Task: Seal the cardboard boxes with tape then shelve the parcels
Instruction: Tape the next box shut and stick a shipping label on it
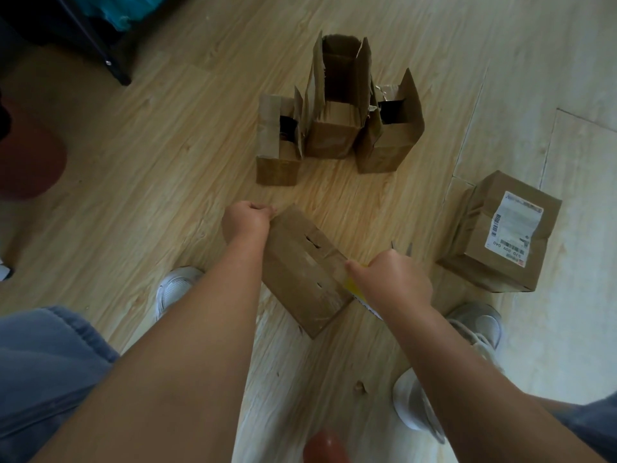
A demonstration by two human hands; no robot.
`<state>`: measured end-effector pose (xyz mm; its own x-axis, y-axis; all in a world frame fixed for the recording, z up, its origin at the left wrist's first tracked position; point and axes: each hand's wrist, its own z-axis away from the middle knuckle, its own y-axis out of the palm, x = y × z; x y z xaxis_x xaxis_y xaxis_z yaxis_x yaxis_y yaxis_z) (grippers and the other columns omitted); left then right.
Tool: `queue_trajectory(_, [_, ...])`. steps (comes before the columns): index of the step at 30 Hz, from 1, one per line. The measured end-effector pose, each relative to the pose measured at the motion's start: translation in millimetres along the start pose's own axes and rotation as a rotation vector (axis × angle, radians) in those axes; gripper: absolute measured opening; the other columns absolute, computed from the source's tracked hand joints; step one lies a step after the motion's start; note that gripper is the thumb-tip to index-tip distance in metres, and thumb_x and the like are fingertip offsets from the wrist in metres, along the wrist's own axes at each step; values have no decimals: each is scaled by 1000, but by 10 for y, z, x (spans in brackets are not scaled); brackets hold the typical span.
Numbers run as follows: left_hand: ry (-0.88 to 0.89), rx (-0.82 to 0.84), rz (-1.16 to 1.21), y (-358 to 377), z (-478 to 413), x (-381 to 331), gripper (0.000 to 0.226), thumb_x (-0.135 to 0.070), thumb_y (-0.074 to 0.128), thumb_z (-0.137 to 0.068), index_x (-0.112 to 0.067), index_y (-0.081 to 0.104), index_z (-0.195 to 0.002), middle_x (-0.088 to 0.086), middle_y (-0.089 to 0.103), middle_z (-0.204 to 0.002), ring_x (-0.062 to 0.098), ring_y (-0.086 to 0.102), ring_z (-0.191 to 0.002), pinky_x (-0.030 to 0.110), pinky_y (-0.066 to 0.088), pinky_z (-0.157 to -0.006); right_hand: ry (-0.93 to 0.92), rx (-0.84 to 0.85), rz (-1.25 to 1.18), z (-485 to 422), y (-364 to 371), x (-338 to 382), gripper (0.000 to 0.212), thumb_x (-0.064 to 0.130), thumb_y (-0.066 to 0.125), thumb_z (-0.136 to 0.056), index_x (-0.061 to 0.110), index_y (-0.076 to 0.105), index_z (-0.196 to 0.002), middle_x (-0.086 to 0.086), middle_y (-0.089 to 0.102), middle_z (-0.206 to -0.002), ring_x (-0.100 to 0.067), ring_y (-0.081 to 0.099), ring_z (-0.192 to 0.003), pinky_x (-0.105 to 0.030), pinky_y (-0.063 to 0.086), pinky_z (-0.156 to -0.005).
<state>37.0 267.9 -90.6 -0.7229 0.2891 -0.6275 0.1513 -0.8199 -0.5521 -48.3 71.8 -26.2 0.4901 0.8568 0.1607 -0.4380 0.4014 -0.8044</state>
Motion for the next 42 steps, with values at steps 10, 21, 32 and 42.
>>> queue_trajectory(10, [-238,75,-24,29,-76,-116,47,-32,77,-84,-5,62,-120,8,65,-112,29,63,-106,33,45,-76,5,-23,-25,-11,33,0,51,49,56,-94,14,48,-57,3,42,-50,-15,40,-44,-22,28,-45])
queue_trajectory(21, [269,-206,-280,127,84,46,15,-14,60,-92,-15,67,-106,5,66,-107,25,61,-100,38,51,-83,-8,-34,-7,-24,64,-44,50,51,56,-94,14,49,-62,4,44,-50,-14,41,-44,-23,29,-45])
queue_trajectory(32, [611,5,-526,201,502,318,49,-4,30,-102,-16,46,-146,2,46,-151,19,36,-140,31,24,-115,7,-9,-68,0,43,-54,51,49,58,-93,14,48,-57,3,44,-50,-16,40,-44,-24,30,-46])
queue_trajectory(42, [699,124,-736,154,524,461,50,-11,29,-107,-13,21,-156,1,14,-165,14,9,-151,24,4,-120,-114,250,-341,1,-51,-275,66,67,59,-87,2,69,-75,-12,71,-60,-19,63,-55,-32,51,-62])
